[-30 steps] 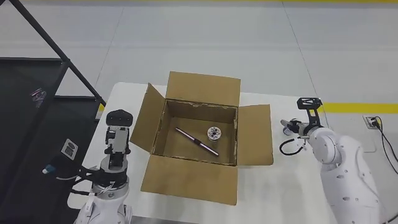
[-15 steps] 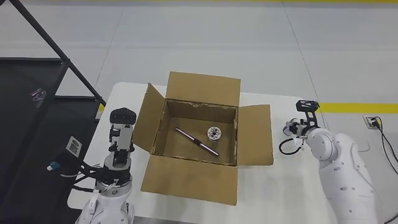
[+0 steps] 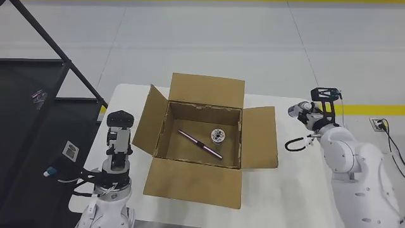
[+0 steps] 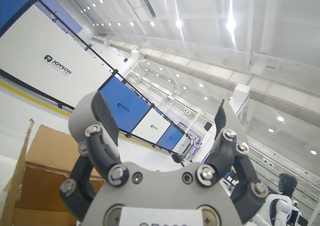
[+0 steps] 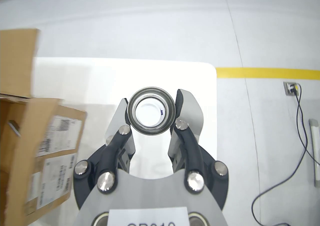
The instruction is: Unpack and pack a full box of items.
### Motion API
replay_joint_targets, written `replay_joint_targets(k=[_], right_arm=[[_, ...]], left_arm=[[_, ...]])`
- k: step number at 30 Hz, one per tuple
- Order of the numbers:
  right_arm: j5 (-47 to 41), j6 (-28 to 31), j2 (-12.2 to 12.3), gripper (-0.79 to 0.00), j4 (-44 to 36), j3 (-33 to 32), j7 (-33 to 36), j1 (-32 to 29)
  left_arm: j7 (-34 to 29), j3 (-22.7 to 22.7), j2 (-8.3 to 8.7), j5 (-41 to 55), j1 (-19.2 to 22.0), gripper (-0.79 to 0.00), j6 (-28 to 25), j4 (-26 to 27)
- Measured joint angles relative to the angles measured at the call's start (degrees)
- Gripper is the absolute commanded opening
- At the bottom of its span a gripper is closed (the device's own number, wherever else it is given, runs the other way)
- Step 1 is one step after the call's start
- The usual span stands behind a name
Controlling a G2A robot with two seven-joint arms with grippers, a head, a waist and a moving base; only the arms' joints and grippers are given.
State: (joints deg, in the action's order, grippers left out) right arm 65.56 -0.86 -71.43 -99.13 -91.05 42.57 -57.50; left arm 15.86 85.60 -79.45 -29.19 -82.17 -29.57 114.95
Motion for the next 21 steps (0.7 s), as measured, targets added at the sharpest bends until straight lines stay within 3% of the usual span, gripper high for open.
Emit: replay_joint_targets(k=[4, 8, 13, 21], right_arm=[[-2.50, 0.27, -0.17, -0.785, -13.75, 2.04, 0.14, -4.75], [-6.88, 6.93, -0.12, -0.785, -18.64, 6.30, 3.13, -4.98], [-5.66, 11.04, -0.52, -0.785, -15.91, 15.83, 7.87, -0.89], [-0.01, 2.21, -3.83, -0.785, -1.11, 34.75, 8.16, 11.10]], left_arm=[[1.02, 0.44, -0.03, 0.66, -0.11, 0.000, -0.15, -0.83], [2.59, 1.63, -0.04, 0.97, -0.83, 0.000, -0.23, -1.00], [4.31, 3.65, 0.00, 1.34, -2.48, 0.000, -0.33, -0.55], [5.13, 5.35, 0.03, 2.20, -3.89, 0.000, -0.87, -0.06]])
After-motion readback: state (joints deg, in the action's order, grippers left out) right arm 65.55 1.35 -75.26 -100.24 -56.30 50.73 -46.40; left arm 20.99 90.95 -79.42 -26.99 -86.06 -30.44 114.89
